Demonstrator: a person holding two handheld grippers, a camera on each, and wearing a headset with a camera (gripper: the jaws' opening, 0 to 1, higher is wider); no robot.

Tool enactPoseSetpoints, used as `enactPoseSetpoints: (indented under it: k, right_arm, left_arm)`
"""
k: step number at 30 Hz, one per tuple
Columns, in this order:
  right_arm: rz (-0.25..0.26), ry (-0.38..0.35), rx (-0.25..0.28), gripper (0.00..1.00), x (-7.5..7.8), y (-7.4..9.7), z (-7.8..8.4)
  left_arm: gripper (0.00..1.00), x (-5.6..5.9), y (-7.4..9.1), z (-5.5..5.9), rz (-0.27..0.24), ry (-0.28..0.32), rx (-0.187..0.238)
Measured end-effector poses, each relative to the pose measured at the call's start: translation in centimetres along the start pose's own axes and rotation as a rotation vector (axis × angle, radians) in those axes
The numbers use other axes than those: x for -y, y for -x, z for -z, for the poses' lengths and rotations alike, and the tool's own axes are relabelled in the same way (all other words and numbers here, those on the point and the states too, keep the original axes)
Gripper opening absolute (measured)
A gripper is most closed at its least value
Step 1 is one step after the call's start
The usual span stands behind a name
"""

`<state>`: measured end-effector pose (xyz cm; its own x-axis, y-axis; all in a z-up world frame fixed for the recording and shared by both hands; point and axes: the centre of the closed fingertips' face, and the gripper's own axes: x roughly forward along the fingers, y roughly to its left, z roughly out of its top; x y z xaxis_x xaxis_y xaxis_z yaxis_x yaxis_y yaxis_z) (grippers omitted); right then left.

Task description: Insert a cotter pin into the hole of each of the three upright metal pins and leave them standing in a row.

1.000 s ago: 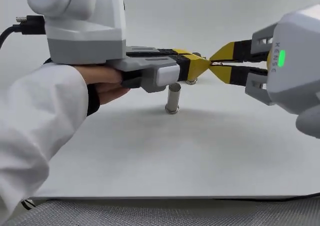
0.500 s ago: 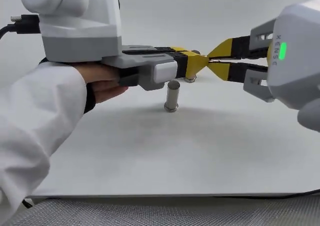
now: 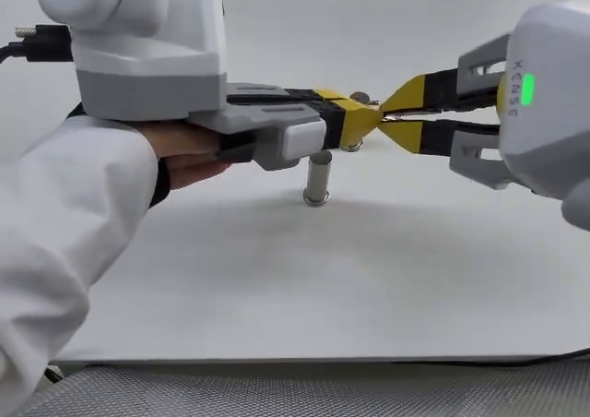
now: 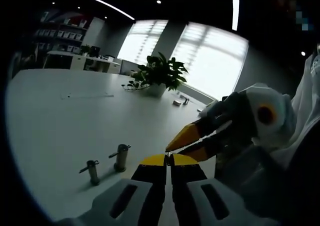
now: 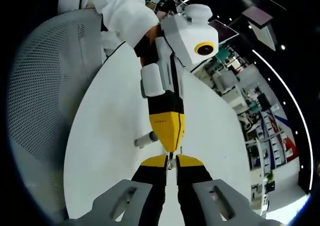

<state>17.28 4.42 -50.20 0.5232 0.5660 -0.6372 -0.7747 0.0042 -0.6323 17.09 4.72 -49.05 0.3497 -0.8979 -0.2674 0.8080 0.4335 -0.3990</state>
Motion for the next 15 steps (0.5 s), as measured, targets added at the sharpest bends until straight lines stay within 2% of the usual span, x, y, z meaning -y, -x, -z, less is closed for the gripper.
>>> enactPoseSetpoints:
  k: [3,7,9,10,12,14,15]
  right_arm:
    - [-0.012,-0.011,-0.01,0.01,0.0,0.2,0.8]
    - [-0.043,-0.079,-0.006,0.04,-0.3,0.4,1.5]
    - [-0.087,-0.172,0.022,0.05,-0.8,0.5,1.4]
    - [-0.129,-0.247,0.048,0.06,-1.2,0.5,1.2]
    - [-0.17,-0.34,0.098,0.08,-1.3,0.6,0.8]
    - [-0.189,-0.398,0.128,0.08,-1.3,0.5,0.7]
    - [-0.219,-0.444,0.146,0.09,-1.6,0.7,0.6]
  left_arm:
    - [0.0,-0.1,0.3,0.2,-0.001,-0.015,-0.012]
    - [0.0,-0.3,1.0,0.6,-0.008,-0.071,-0.038]
    - [0.0,-0.2,1.3,0.7,-0.001,-0.101,-0.046]
    - [0.0,-0.3,1.5,0.8,0.002,-0.111,-0.047]
    - [0.0,-0.2,1.7,0.8,0.007,-0.136,-0.055]
    - [0.0,-0.1,1.9,0.8,0.016,-0.165,-0.066]
    - [0.0,-0.1,1.9,0.9,0.02,-0.177,-0.07]
